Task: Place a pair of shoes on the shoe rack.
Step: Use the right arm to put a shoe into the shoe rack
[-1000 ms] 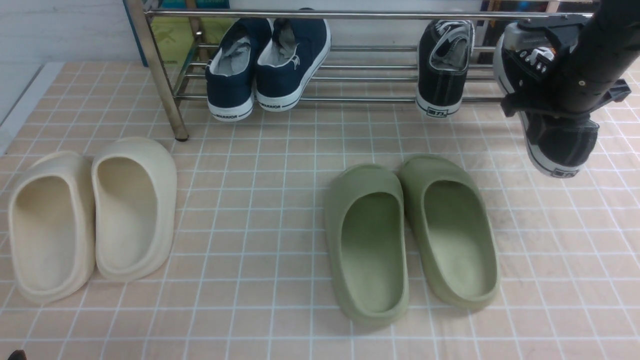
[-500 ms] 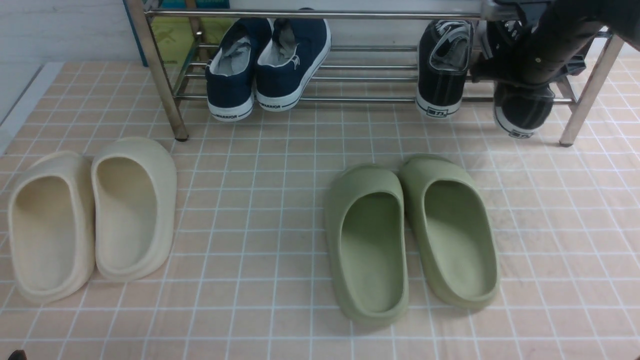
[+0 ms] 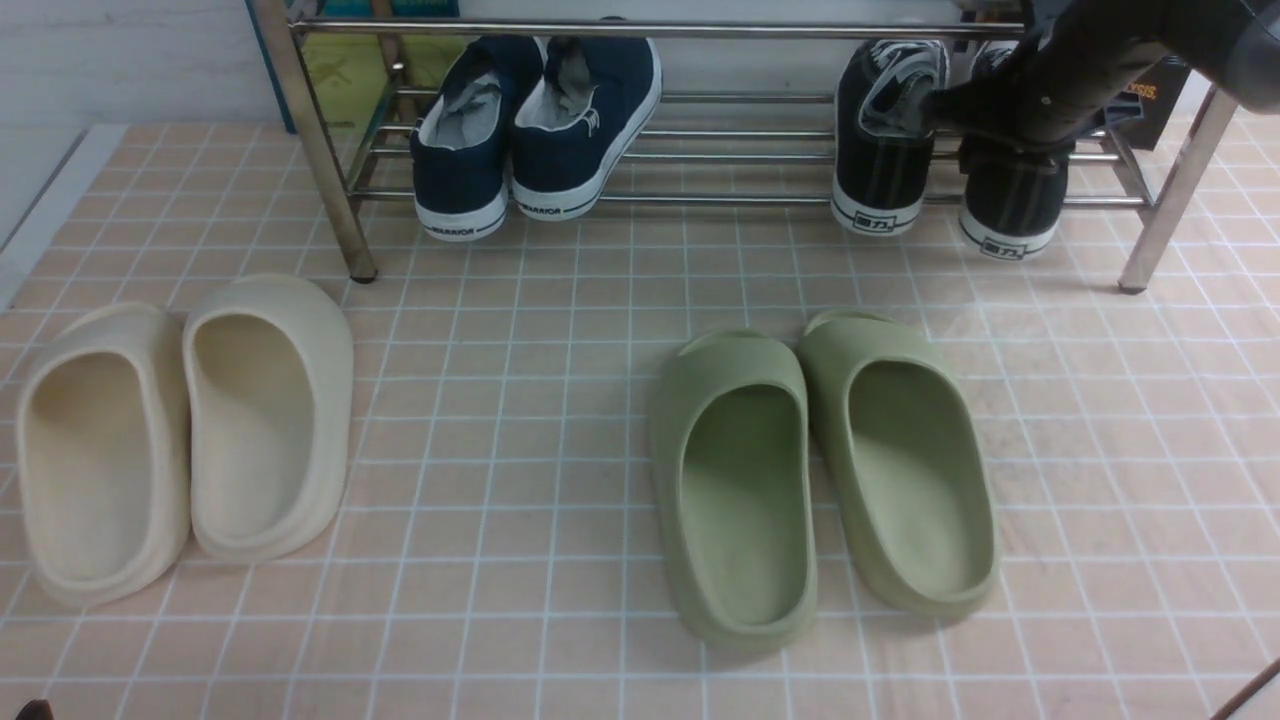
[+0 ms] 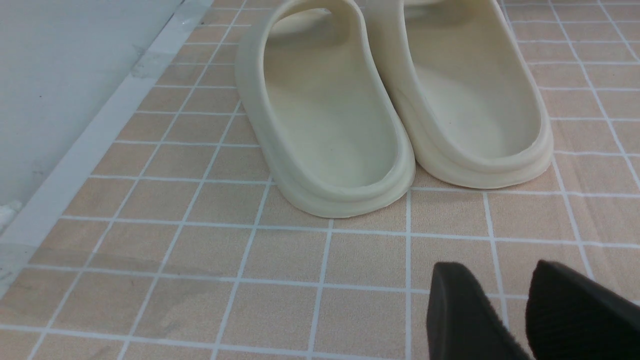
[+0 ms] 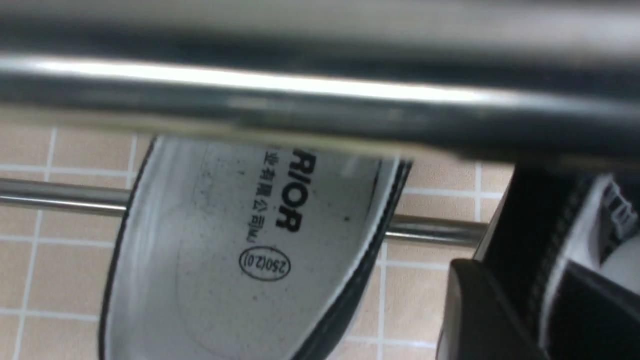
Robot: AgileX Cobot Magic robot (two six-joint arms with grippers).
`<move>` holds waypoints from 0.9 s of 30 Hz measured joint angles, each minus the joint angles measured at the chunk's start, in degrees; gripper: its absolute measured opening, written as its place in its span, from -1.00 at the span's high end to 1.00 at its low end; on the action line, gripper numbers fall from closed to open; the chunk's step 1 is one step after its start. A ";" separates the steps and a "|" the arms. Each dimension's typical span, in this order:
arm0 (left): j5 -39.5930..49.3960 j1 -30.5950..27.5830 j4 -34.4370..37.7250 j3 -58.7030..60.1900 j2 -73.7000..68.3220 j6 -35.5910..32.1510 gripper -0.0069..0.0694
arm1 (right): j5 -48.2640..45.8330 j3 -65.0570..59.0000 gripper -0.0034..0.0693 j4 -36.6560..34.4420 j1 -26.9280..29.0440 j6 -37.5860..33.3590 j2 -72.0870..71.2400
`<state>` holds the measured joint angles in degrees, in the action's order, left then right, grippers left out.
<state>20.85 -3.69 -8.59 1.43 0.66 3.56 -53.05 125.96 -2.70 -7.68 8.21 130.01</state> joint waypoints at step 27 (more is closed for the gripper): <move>0.00 0.00 0.00 0.00 0.00 0.00 0.20 | -18.33 -6.64 0.96 0.06 -3.25 -11.85 -18.12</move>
<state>20.85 -3.69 -8.59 1.43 0.66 3.56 -71.37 119.32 -2.64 -10.93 -3.65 111.89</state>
